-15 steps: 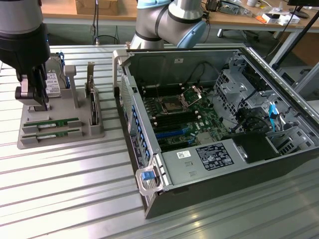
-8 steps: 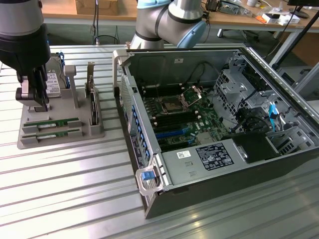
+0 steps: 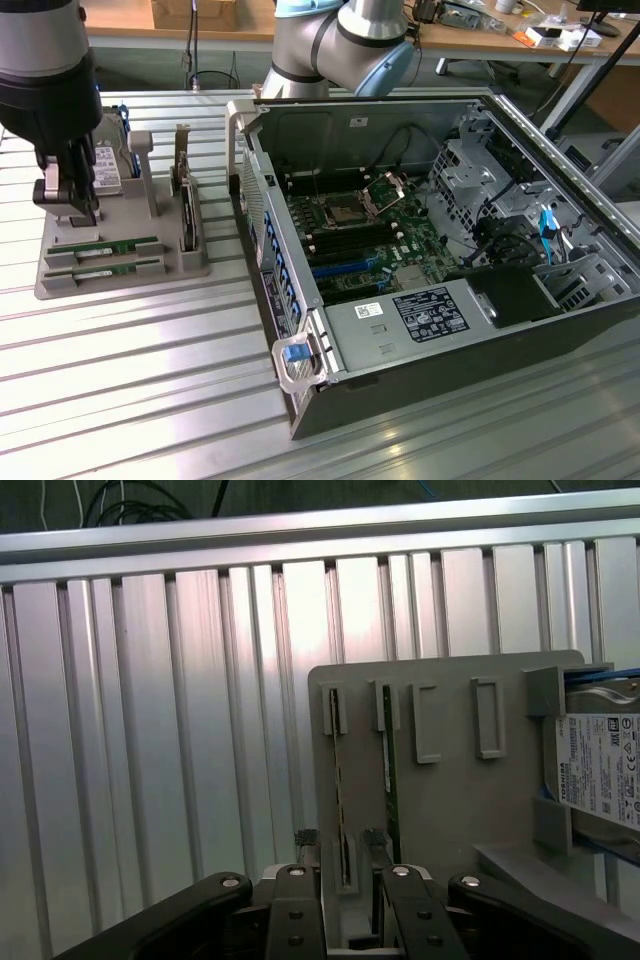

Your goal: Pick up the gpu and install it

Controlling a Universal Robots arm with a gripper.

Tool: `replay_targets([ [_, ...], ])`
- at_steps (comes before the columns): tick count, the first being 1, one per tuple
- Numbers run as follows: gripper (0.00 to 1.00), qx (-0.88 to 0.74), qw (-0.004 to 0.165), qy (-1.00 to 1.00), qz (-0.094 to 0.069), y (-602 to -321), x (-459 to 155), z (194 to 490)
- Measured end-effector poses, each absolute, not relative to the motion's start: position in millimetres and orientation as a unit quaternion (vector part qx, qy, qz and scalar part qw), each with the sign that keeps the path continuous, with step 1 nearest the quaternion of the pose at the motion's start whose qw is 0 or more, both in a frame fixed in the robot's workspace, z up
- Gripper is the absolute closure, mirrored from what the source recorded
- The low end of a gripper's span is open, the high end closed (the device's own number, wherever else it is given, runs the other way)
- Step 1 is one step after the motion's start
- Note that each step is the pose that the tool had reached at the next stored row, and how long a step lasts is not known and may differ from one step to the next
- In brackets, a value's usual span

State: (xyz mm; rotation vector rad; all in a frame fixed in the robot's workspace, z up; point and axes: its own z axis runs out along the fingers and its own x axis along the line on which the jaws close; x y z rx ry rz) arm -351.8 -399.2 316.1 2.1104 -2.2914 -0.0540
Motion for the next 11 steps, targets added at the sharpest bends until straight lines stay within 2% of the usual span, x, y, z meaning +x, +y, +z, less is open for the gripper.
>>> replay_targets([
  [11, 0.7, 0.677, 0.013, -0.735, -0.017, -399.3, -351.8, 311.8],
])
